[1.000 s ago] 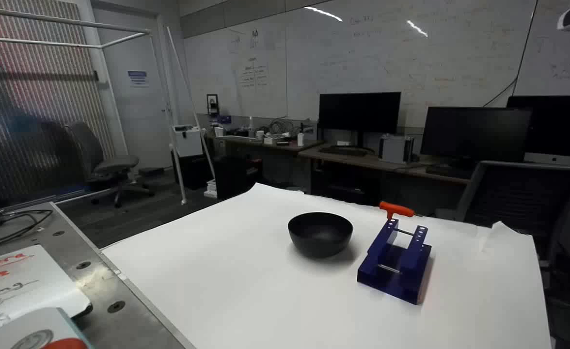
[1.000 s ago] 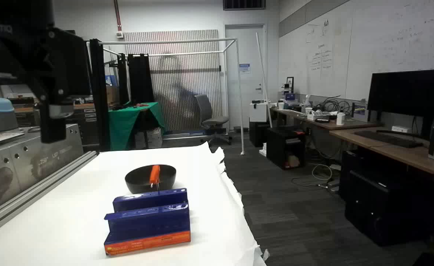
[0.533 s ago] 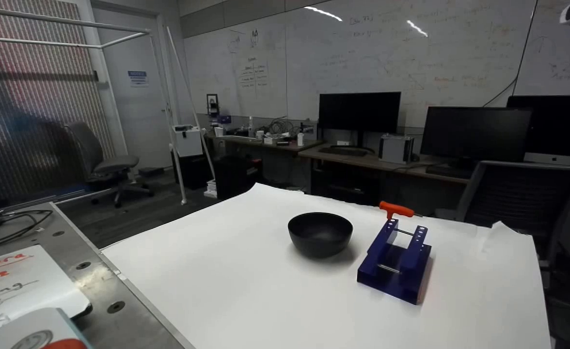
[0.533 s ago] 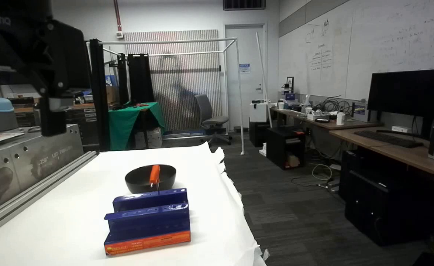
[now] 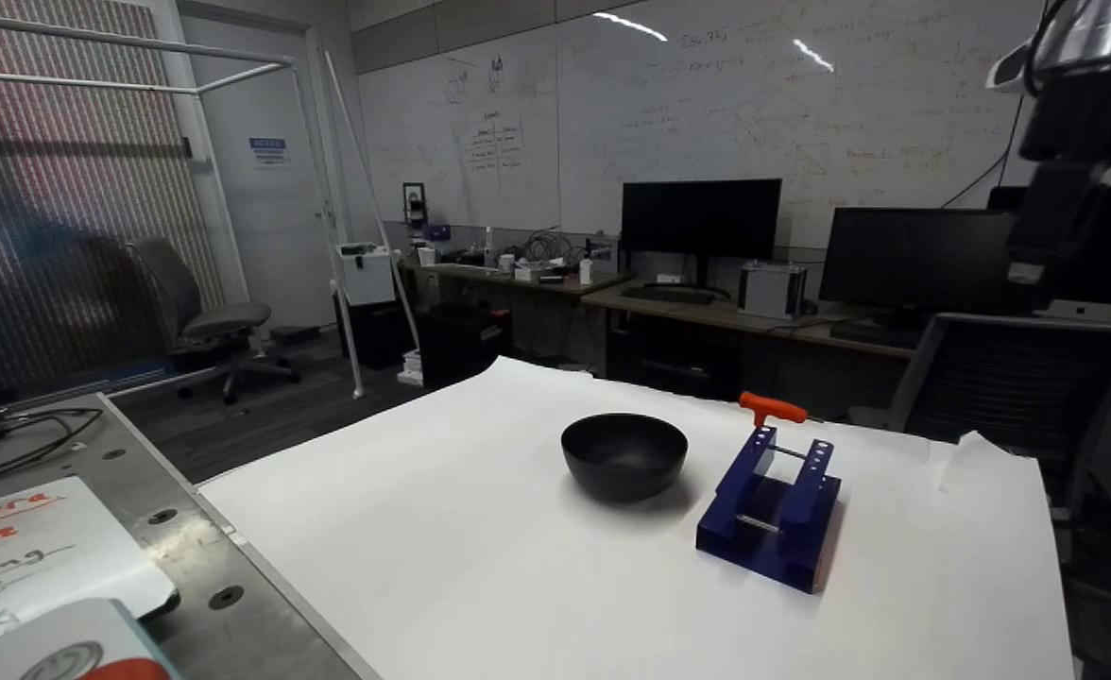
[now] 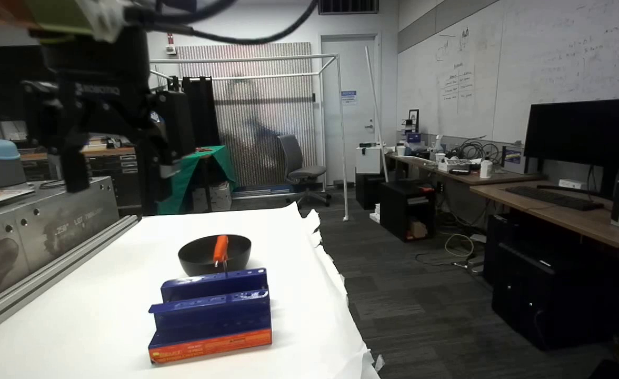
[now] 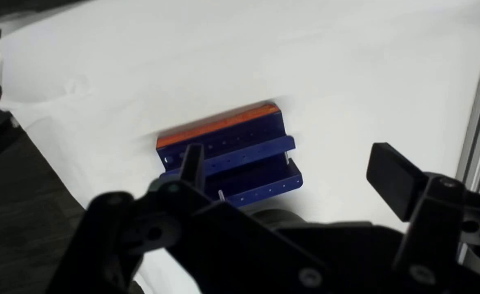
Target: Place the wrench in the black bowl
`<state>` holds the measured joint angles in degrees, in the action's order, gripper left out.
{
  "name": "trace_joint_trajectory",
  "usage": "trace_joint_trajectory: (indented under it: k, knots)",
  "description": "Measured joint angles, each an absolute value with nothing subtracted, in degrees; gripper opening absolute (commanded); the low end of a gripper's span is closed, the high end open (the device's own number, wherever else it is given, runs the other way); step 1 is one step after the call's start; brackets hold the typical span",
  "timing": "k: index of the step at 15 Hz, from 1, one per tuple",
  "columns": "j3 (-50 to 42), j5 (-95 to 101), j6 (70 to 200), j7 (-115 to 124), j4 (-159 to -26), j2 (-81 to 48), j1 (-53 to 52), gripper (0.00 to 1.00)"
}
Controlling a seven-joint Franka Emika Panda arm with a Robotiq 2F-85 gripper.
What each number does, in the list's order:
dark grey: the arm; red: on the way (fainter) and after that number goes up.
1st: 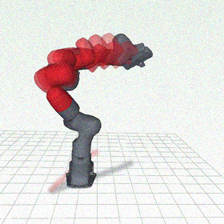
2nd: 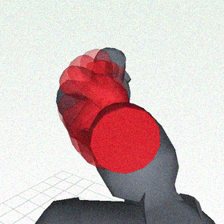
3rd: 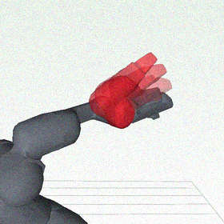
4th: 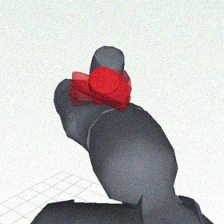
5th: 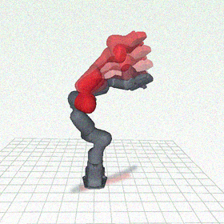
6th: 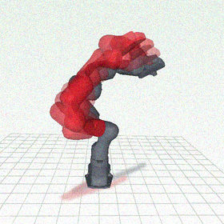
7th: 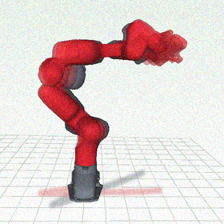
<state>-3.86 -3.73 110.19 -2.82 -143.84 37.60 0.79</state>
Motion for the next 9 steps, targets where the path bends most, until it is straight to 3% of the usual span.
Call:
trace_joint_trajectory:
  k: [9]
  knots:
    - [-4.70, -4.00, 128.23, -4.18, -134.21, 9.12, 0.84, 1.00]
